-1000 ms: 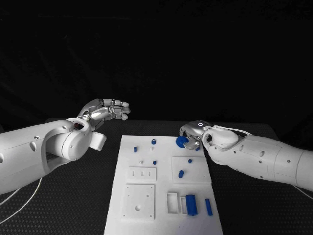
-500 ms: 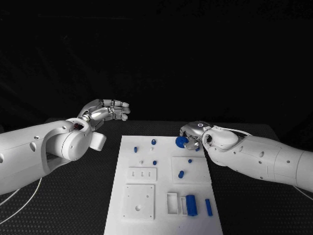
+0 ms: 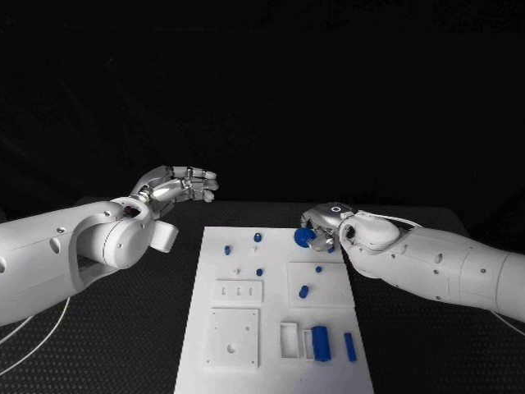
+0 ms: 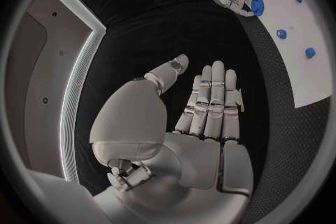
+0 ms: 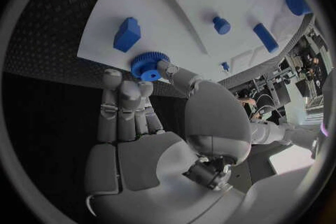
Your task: Assemble the parts on the task board
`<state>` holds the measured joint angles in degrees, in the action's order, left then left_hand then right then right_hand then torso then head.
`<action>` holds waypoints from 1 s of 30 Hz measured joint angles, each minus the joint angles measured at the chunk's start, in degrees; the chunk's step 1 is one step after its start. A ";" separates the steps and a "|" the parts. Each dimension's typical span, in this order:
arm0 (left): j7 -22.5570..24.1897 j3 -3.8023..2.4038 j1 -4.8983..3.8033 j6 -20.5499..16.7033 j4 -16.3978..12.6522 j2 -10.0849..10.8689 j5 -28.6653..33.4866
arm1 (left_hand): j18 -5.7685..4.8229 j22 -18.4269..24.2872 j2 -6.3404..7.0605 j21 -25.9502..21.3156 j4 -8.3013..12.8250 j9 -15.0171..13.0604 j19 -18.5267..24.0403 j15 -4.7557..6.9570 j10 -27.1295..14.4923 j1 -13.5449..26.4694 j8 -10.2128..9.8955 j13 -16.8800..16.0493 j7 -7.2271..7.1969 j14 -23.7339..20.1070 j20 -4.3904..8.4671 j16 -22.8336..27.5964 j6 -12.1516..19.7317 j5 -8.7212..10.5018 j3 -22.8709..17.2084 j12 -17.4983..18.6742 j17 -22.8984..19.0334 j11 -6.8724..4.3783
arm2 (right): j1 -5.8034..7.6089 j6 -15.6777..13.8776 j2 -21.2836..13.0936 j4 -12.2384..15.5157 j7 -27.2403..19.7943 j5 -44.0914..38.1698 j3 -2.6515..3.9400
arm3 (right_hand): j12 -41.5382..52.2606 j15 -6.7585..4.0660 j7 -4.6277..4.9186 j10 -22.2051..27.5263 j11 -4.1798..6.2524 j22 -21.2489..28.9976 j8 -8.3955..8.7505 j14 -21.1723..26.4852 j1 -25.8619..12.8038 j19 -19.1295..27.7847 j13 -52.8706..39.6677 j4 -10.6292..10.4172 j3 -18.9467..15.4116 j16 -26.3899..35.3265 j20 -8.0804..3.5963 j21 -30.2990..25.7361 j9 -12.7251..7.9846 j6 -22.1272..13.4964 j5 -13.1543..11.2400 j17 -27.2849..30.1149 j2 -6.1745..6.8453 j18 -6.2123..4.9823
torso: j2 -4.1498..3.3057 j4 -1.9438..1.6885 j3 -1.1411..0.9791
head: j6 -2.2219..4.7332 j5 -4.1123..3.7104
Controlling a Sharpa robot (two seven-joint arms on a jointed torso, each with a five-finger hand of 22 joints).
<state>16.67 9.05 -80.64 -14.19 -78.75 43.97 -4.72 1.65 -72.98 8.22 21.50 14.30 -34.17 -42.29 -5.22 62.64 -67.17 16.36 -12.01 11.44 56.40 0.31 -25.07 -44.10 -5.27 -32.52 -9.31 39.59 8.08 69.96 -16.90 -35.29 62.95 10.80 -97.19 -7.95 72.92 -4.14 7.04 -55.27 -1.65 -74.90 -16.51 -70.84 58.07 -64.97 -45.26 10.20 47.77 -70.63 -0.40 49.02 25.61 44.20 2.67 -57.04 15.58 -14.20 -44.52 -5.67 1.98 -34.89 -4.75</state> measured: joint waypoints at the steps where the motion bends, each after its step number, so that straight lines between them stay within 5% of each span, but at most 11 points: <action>1: 0.00 0.00 0.00 0.02 0.00 0.00 0.00 | 0.00 0.00 0.00 0.00 0.00 0.00 0.00 0.00 0.00 0.00 0.00 0.00 0.00 0.00 0.00 0.00 0.00 0.00 0.00 0.00 0.00 0.00 | 0.00 -0.05 0.00 0.00 0.03 0.00 0.00 | -0.01 0.10 0.00 0.00 0.00 0.00 0.23 0.10 0.01 0.11 0.00 0.00 0.00 0.00 0.11 -0.12 -0.07 0.00 0.00 -0.02 0.13 0.00 | 0.00 0.00 0.00 | -0.01 -0.02; 19: -0.06 0.00 0.00 0.26 0.07 0.00 -0.01 | 0.00 -0.04 0.00 0.00 0.00 -0.04 0.00 0.00 0.00 0.00 0.00 -0.04 0.00 0.00 0.00 0.00 0.00 0.00 0.00 0.00 0.04 0.00 | -0.08 -0.57 -0.05 0.19 0.16 0.08 -0.02 | -0.04 0.68 0.37 0.00 0.00 0.00 1.25 0.56 0.24 0.42 0.07 0.22 -0.23 0.01 0.42 -0.23 -0.33 -0.37 0.00 -0.36 0.49 -0.01 | 0.00 -0.03 -0.01 | 0.02 -0.07; 23: -0.07 0.00 0.00 0.29 0.08 0.00 -0.01 | 0.00 -0.04 0.00 0.00 0.00 -0.04 0.00 0.00 0.00 0.00 0.00 -0.04 0.00 0.00 0.00 0.00 0.00 0.00 0.00 0.00 0.04 0.00 | -0.13 -0.63 -0.17 0.31 0.16 0.08 -0.03 | -0.01 0.65 0.05 0.00 0.00 0.00 -0.53 0.52 0.87 0.43 0.07 -0.01 0.00 0.00 0.42 -0.23 0.42 -0.05 0.00 -0.43 -0.13 0.00 | 0.00 -0.01 -0.01 | -0.07 -0.07; 30: -0.13 0.00 0.01 0.41 0.12 -0.02 -0.02 | 0.00 -0.04 0.00 0.00 0.00 -0.04 0.00 0.00 0.00 0.00 0.00 -0.03 0.00 0.00 0.00 0.00 0.00 0.00 0.00 0.00 0.03 0.00 | -0.16 -0.81 -0.21 0.44 0.15 0.05 -0.03 | 0.47 -1.25 0.01 0.00 0.00 0.00 -4.61 -0.23 1.16 0.37 0.43 -0.01 0.00 0.00 0.37 -0.23 3.63 -0.02 0.00 -0.43 -0.42 -0.01 | 0.00 0.02 -0.02 | -0.14 -0.10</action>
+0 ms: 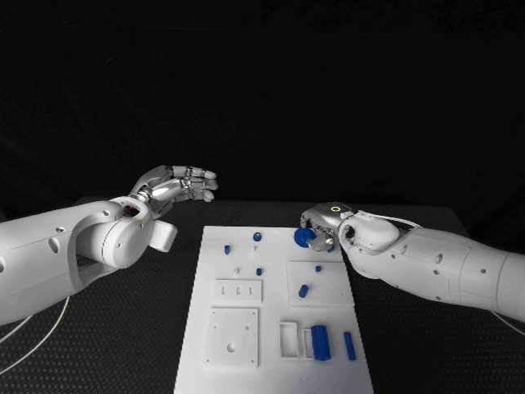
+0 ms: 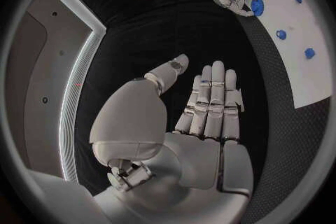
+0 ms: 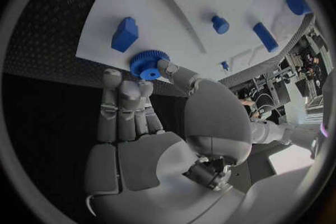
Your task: Assemble the parts on the task board
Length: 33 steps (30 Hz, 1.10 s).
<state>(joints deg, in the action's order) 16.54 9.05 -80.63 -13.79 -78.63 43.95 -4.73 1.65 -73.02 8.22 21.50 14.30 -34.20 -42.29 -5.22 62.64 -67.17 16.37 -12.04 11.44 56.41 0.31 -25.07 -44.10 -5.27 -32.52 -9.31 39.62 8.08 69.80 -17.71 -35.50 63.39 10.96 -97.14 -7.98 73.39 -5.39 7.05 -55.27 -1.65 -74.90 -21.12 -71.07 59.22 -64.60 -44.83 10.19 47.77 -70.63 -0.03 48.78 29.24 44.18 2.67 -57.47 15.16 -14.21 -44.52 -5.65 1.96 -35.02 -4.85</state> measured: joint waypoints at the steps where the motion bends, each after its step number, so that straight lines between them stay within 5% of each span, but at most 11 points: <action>1: -0.01 0.00 0.00 0.03 0.00 -0.01 0.00 | 0.00 0.00 0.00 0.00 0.00 0.00 0.00 0.00 0.00 0.00 0.00 0.00 0.00 0.00 0.00 0.00 0.00 0.00 0.00 0.00 0.00 0.00 | -0.01 -0.01 0.00 0.00 0.00 -0.01 0.00 | 0.00 -0.04 0.00 0.00 0.00 0.00 0.00 0.03 0.00 -0.07 0.00 0.00 0.00 -0.01 -0.07 0.00 0.25 0.00 0.00 0.00 0.00 -0.01 | 0.00 -0.01 0.00 | 0.00 -0.02; 18: -0.15 0.00 0.06 0.24 0.08 -0.03 -0.01 | 0.00 0.01 0.00 0.00 0.00 -0.04 0.00 0.00 0.00 0.00 0.00 -0.05 0.00 0.00 0.00 0.00 0.00 0.00 0.00 0.00 0.04 0.00 | -0.03 0.07 0.03 -0.07 0.00 -0.07 0.04 | -0.01 -0.24 -0.01 0.00 0.00 -0.04 -1.01 -0.17 0.00 -0.20 0.22 0.00 0.00 -0.03 -0.19 -0.01 2.43 0.01 0.00 0.01 0.00 0.00 | -0.02 -0.03 0.00 | -0.13 -0.15; 33: -0.21 0.00 0.07 0.28 0.15 -0.01 -0.01 | 0.00 0.01 -0.23 0.00 0.00 -0.08 0.00 0.00 0.00 0.23 0.00 -0.04 0.00 0.00 0.00 0.00 0.00 0.00 0.00 0.24 0.03 0.00 | 0.06 1.31 0.25 -0.58 -0.43 -0.09 0.28 | -0.02 -0.84 -0.01 0.00 0.00 -0.04 -1.97 -0.34 -1.00 -0.18 0.40 -0.23 -1.05 -0.04 -0.18 0.03 4.61 0.01 0.00 0.02 -2.06 -0.02 | -0.02 -0.04 0.01 | -0.48 -0.29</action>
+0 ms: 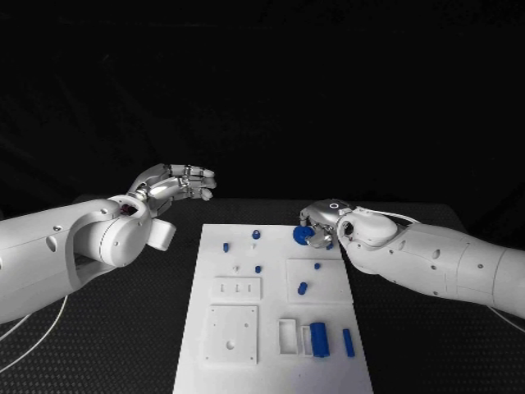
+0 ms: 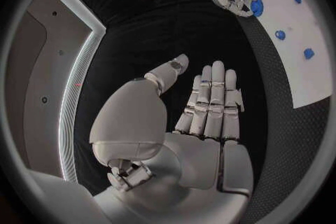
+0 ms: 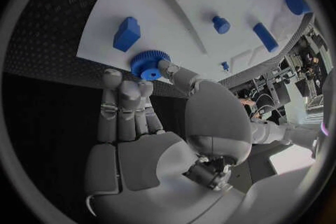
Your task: Assemble the parts on the task board
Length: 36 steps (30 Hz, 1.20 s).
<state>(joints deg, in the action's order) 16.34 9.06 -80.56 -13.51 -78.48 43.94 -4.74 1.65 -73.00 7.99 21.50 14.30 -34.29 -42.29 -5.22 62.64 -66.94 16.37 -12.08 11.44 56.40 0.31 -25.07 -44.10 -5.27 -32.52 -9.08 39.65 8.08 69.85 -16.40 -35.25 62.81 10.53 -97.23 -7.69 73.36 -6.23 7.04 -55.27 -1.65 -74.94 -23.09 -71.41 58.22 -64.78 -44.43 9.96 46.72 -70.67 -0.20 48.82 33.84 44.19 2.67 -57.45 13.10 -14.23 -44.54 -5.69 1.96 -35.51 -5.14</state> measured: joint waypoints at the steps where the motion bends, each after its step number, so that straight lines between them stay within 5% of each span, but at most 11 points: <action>1: 0.00 0.00 0.00 0.00 0.00 0.00 0.00 | 0.00 0.00 0.00 0.00 0.00 0.00 0.00 0.00 0.00 0.00 0.00 0.00 0.00 0.00 0.00 0.00 0.00 0.00 0.00 0.00 0.00 0.00 | 0.00 0.00 0.00 0.00 -0.05 -0.04 0.00 | 0.00 -0.01 0.00 0.00 0.00 0.00 0.00 -0.01 -0.20 0.00 0.04 0.03 -0.03 0.00 0.00 0.20 0.13 0.00 0.00 0.00 -0.20 0.00 | -0.01 0.02 -0.01 | -0.02 0.00; 11: -0.03 0.00 0.01 0.01 0.03 -0.06 0.00 | 0.00 0.00 0.00 0.00 0.00 0.01 0.00 0.00 0.00 0.00 0.00 -0.05 0.00 0.00 0.00 0.00 0.00 0.00 0.00 0.00 -0.01 0.00 | 0.14 0.95 0.27 -0.48 -0.57 -0.08 0.14 | -0.15 -0.44 -0.19 -0.55 0.55 0.01 -0.42 -0.46 -0.74 0.00 0.43 0.41 -0.40 0.00 0.00 0.32 1.00 0.19 0.00 0.00 -1.49 -0.32 | 0.01 -0.02 -0.02 | -0.13 -0.03; 18: -0.04 0.00 0.01 0.02 0.03 -0.12 0.00 | 0.00 -0.04 0.00 0.00 0.00 -0.04 0.00 0.00 0.00 0.00 0.00 -0.04 0.00 0.00 0.00 0.00 0.00 0.00 0.00 0.00 -0.01 0.00 | 0.51 2.46 0.53 -0.94 -1.18 0.47 0.14 | -0.38 -0.19 -0.38 -0.51 0.51 0.01 2.53 -0.21 -1.35 0.00 0.47 0.56 -0.55 0.00 0.01 0.32 1.00 0.38 0.00 0.01 -2.10 -0.32 | 0.01 -0.02 -0.01 | -0.21 0.00; 29: -0.06 0.00 0.01 0.02 0.03 -0.11 -0.01 | 0.00 -0.04 0.00 0.00 0.00 -0.03 0.00 0.00 0.00 0.00 0.00 -0.03 0.00 0.00 0.00 0.00 0.00 0.00 0.00 0.00 0.03 0.00 | 0.52 2.15 0.43 -0.82 -1.84 0.76 0.03 | -0.39 -0.11 -0.38 -0.40 0.40 0.01 3.34 -0.15 -1.26 0.02 0.32 1.21 0.08 0.00 0.02 0.31 0.97 0.38 1.17 -0.10 -3.69 -0.28 | 0.02 0.01 0.01 | -0.35 0.05; 36: -0.07 0.01 0.01 0.02 0.02 -0.10 -0.01 | 0.00 -0.04 0.00 0.00 0.00 -0.03 0.00 0.00 0.00 0.00 0.00 -0.03 0.00 0.00 0.00 0.00 0.00 0.00 0.00 0.00 0.03 0.00 | 0.22 0.71 0.07 -0.01 -1.55 0.12 -0.16 | -0.44 -0.09 -0.38 -0.40 0.40 0.02 3.15 -0.17 -1.10 0.07 0.33 1.38 0.26 0.00 0.07 0.56 -0.85 0.38 1.33 -0.09 -3.85 -0.21 | 0.05 0.01 0.01 | -0.23 0.13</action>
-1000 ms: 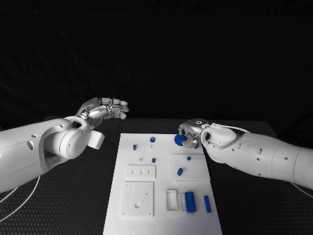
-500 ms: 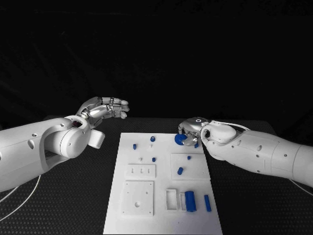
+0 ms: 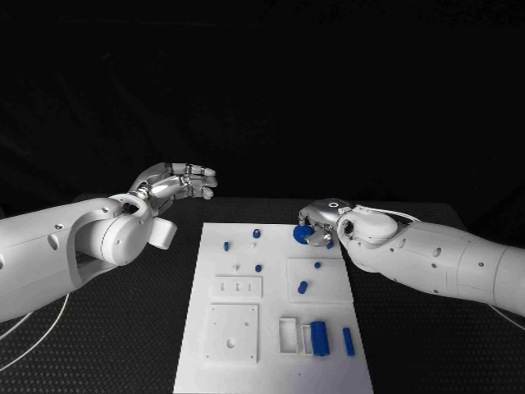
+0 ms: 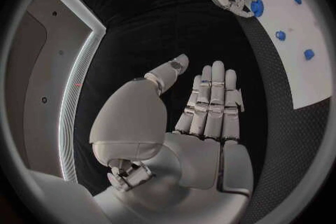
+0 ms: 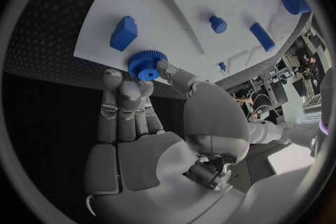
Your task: Assemble the parts on the task board
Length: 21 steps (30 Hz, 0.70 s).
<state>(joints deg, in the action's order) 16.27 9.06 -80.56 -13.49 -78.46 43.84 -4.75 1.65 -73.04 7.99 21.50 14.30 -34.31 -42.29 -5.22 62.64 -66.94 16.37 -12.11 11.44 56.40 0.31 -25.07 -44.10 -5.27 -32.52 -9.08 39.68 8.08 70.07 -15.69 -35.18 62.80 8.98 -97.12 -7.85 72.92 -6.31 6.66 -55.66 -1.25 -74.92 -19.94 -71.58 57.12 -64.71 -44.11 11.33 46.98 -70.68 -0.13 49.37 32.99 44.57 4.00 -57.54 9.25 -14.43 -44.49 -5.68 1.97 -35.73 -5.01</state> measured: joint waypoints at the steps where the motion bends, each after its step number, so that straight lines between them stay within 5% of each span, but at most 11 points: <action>1: 0.00 0.00 0.00 0.00 0.00 0.00 0.00 | 0.00 0.00 0.00 0.00 0.00 0.00 0.00 0.00 0.00 0.00 0.00 -0.01 0.00 0.00 0.00 0.00 0.00 0.00 0.00 0.00 0.00 0.00 | -0.01 -0.04 -0.02 0.04 0.02 -0.03 -0.01 | 0.00 0.00 0.00 0.00 0.00 0.00 0.03 -0.03 0.10 -0.05 0.00 0.06 0.07 0.00 -0.05 0.00 -0.04 0.00 0.00 0.00 -0.10 0.02 | 0.00 0.00 0.01 | 0.00 0.00; 21: 0.00 0.00 0.00 0.00 0.11 -0.01 0.00 | 0.00 0.01 0.00 0.00 -0.15 -0.04 0.00 0.00 0.00 0.00 0.00 -0.06 0.00 0.00 0.00 0.12 0.00 0.00 -0.15 0.00 -0.02 0.00 | 1.16 -0.65 -0.06 3.11 1.06 -2.08 -0.35 | 0.00 -0.31 -0.21 -0.47 0.47 0.00 0.05 -0.88 -0.10 -0.60 0.06 -0.28 0.72 0.00 -0.60 0.32 0.05 0.21 -0.45 -0.05 0.10 0.30 | -0.01 0.01 0.01 | 0.29 0.20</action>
<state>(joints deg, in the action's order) 16.27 9.06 -80.55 -13.49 -78.34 43.83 -4.75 1.65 -73.03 7.99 21.50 14.15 -34.36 -42.29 -5.22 62.64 -66.94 16.37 -12.17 11.44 56.40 0.31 -24.95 -44.10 -5.27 -32.68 -9.08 39.66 8.08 71.23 -16.34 -35.24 65.90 10.04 -99.19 -8.20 72.92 -6.62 6.46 -56.13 -0.78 -74.92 -19.90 -72.47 57.02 -65.31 -44.04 11.05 47.70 -70.67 -0.73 49.69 33.04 44.78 3.55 -57.59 9.35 -14.13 -44.49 -5.67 1.98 -35.44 -4.81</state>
